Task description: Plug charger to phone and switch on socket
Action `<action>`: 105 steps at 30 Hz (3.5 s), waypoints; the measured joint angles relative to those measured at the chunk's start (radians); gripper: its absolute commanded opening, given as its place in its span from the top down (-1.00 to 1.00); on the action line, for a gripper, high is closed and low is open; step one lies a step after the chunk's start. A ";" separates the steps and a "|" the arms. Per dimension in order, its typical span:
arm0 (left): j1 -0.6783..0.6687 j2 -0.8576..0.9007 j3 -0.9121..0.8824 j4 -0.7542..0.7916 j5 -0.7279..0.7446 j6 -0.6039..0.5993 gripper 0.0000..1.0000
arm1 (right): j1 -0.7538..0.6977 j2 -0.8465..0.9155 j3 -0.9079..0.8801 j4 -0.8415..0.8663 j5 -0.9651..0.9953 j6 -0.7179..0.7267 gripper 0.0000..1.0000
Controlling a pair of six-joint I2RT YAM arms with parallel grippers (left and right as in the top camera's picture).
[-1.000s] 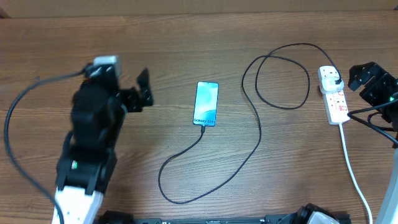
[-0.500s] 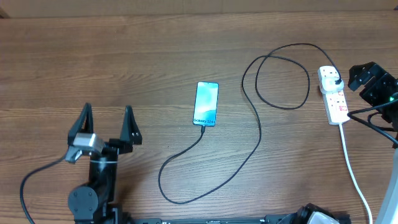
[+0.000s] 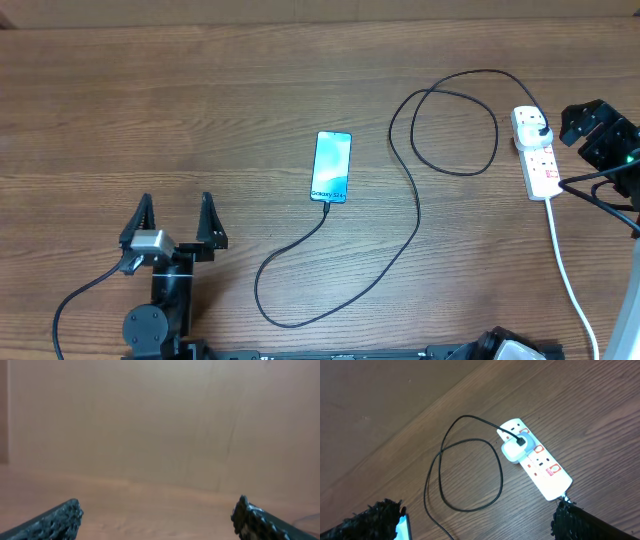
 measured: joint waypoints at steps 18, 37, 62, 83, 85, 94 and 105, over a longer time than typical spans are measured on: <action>0.037 -0.098 0.000 -0.359 -0.026 0.110 -0.99 | 0.000 0.000 0.000 -0.001 0.000 0.000 -0.99; 0.028 -0.098 0.000 -0.360 -0.039 0.135 -0.99 | 0.000 0.000 0.000 0.000 0.000 0.000 -1.00; 0.028 -0.098 0.000 -0.360 -0.039 0.135 -0.99 | 0.000 0.000 0.000 0.000 0.000 0.000 -0.99; 0.028 -0.098 0.000 -0.360 -0.039 0.136 -0.99 | 0.179 -0.219 -0.303 0.393 -0.006 0.000 -0.99; 0.028 -0.098 0.000 -0.359 -0.039 0.136 -0.99 | 0.222 -0.268 -0.385 0.481 -0.008 -0.002 -0.99; 0.028 -0.098 0.000 -0.359 -0.039 0.136 -0.98 | 0.397 -0.527 -0.859 1.007 -0.011 -0.001 -0.99; 0.028 -0.100 0.000 -0.359 -0.039 0.136 -0.99 | 0.459 -0.886 -1.288 1.236 0.003 -0.003 -0.99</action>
